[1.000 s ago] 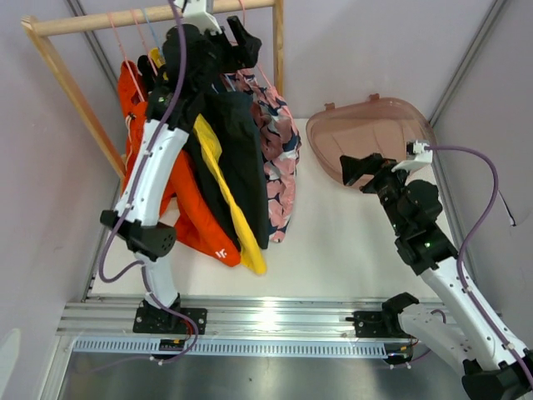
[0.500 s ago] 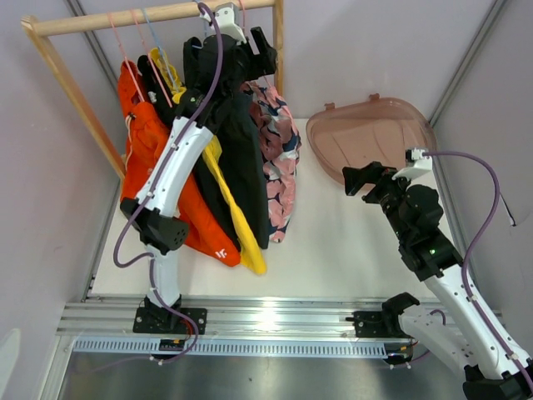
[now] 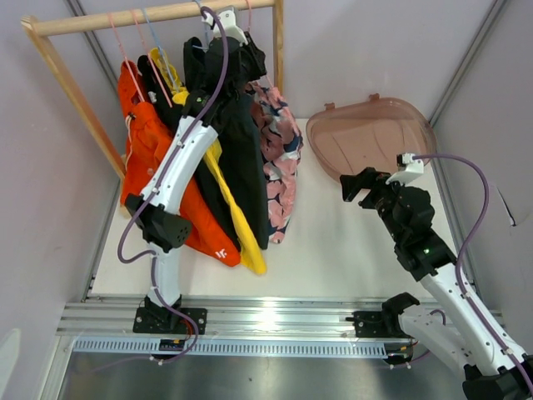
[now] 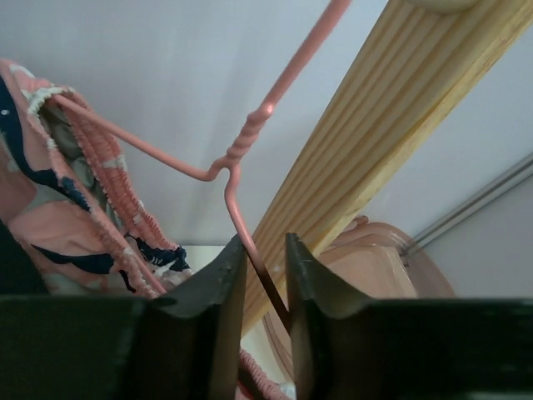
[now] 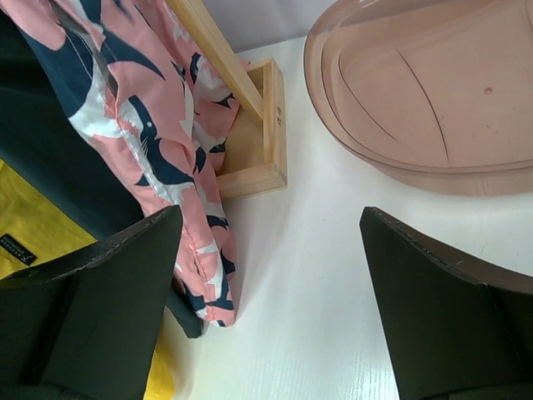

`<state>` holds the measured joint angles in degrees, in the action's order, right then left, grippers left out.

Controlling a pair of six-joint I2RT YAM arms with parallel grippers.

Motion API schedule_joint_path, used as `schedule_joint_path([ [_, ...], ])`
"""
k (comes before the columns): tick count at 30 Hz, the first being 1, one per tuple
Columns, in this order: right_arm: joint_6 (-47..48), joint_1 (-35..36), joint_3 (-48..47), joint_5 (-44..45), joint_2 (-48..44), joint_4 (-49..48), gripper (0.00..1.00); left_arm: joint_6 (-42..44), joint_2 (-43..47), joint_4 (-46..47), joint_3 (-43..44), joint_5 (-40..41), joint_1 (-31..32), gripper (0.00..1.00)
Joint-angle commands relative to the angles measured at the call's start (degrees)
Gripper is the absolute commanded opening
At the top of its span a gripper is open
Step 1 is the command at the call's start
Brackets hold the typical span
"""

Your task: Remove the shorts from the hanger

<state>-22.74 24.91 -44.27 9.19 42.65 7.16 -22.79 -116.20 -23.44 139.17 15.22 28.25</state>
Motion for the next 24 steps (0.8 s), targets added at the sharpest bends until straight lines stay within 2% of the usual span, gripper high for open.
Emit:
schedule_joint_path([
  [1, 0.1, -0.2, 0.4, -1.5, 0.2, -1.6, 0.94, 0.1, -0.7, 4.1, 0.3, -1.3, 0.2, 0.23],
  [5, -0.3, -0.1, 0.8, -2.1, 0.5, -1.9, 0.94, -0.4, -1.0, 4.6, 0.4, -4.0, 0.1, 0.0],
  [7, -0.6, -0.1, 0.6, -3.2, 0.8, -2.8, 0.95, -0.8, -0.9, 3.8, 1.4, -4.8, 0.1, 0.0],
  [11, -0.3, 1.0, -2.1, -11.8, 3.1, -5.0, 0.96, -2.6, 2.1, 3.1, 1.1, -4.9, 0.1, 0.0],
  [13, 0.9, 3.9, -5.6, -13.4, 5.0, -5.4, 0.97, -3.9, 3.3, 2.5, 1.1, -5.0, 0.1, 0.0],
  [19, 5.3, 14.9, -16.6, -9.3, 13.1, -5.4, 0.99, -9.4, 8.3, -1.0, 0.4, -4.6, 0.2, 0.0],
  [24, 6.7, 20.2, -21.7, -5.2, 18.3, -6.0, 0.99, -10.6, 11.8, 0.2, -0.5, -5.9, 0.4, 0.0],
])
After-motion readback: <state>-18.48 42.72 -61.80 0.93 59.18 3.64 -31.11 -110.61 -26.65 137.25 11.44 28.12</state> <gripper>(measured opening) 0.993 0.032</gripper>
